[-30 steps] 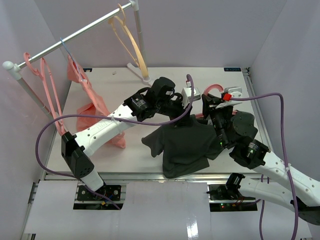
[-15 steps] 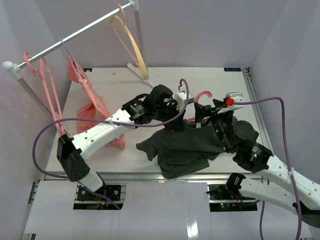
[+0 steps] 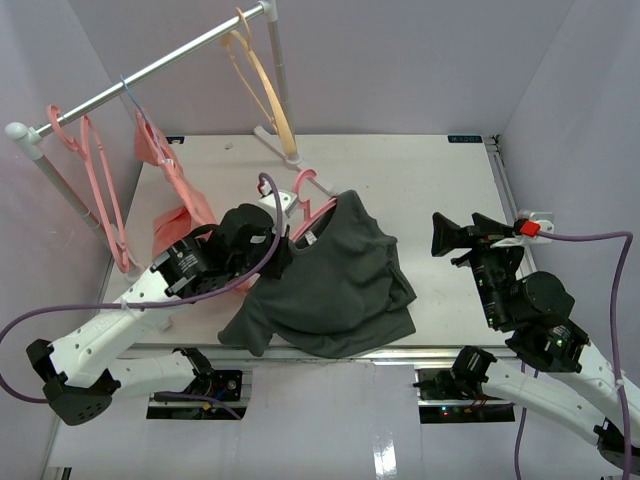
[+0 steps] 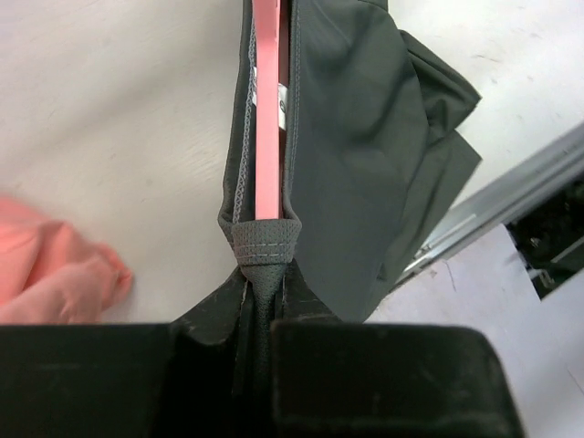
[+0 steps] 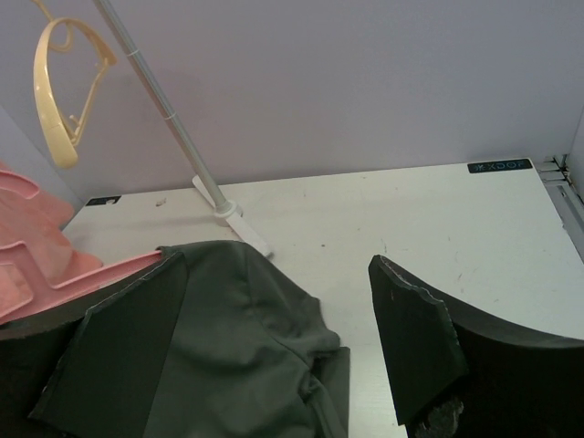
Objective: Place the t-shirt on the hanger
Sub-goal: Place the hanger at the clothesline.
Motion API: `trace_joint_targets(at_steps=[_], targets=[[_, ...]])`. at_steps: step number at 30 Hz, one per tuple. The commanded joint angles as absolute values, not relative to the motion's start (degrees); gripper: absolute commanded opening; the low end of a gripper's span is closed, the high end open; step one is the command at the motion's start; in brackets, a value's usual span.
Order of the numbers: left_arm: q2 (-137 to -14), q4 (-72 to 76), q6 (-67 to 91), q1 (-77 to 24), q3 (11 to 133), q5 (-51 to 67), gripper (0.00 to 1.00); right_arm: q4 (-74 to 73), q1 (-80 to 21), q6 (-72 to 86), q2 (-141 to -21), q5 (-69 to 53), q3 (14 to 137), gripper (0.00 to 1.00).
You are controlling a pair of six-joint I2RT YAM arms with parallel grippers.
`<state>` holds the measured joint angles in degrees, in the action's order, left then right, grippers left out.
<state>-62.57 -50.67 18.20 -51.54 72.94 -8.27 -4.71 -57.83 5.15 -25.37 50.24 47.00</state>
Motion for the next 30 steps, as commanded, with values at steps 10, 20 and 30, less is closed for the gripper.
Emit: trace_joint_targets(at_steps=[10,20,30], targets=[[-53.15,-57.83,38.34,-51.5,68.96,-35.86,0.0,-4.5,-58.01,4.09,-25.31,52.93,47.46,0.86],[-60.0,-49.78,41.72,-51.5,79.92,-51.35,0.0,-4.58,-57.93,4.44,-27.09,52.83,47.28,0.86],[-81.42,-54.46,42.34,-50.63,102.59,-61.91,0.0,-5.36,-57.98,3.98,-26.72,52.76,47.58,0.86]])
